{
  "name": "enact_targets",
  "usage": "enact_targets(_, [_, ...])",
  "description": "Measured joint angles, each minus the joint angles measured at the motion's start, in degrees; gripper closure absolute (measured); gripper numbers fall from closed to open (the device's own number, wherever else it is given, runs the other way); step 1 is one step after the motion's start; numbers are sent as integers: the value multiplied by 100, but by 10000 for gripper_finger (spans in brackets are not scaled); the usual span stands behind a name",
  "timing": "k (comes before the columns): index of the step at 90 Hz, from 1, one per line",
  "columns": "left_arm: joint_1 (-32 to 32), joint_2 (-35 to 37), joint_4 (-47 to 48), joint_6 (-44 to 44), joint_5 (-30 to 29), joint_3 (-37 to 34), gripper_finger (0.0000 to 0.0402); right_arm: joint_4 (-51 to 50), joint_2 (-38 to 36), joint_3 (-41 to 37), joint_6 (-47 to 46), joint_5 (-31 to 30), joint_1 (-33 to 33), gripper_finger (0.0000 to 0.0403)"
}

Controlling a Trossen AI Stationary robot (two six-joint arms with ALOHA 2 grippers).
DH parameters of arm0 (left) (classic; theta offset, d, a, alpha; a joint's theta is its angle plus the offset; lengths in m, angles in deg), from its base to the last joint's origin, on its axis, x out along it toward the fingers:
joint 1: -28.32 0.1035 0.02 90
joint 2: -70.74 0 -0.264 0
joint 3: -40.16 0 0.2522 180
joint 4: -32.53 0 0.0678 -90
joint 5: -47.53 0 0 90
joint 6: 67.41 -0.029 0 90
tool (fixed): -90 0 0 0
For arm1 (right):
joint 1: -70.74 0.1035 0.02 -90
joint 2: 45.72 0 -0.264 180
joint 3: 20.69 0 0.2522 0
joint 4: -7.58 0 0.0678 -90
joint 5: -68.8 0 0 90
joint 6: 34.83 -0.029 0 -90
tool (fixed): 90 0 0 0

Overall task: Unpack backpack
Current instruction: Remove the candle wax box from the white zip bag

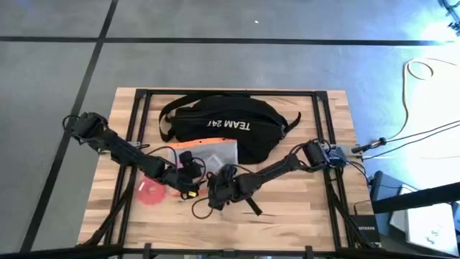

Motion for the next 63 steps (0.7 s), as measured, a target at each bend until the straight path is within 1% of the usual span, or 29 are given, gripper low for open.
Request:
enact_targets(15, [-2,0,5,91,92,0,121,17,-4,-1,-25,-441,-7,100])
enact_targets(32, [-94,76,-231,241,727,0,121,0,-4,-2,-150,-1233,-15,100])
enact_targets(40, [-228,288,-225,336,869,0,121,2,-4,-2,-149,-1573,-37,100])
enact_targets(55, [-624,768,-222,469,1099,2,121,11,-4,0,-149,-2006,-82,100])
enact_targets(63, [-853,837,-277,556,1182,13,121,80,-4,-1,-142,-2229,-93,100])
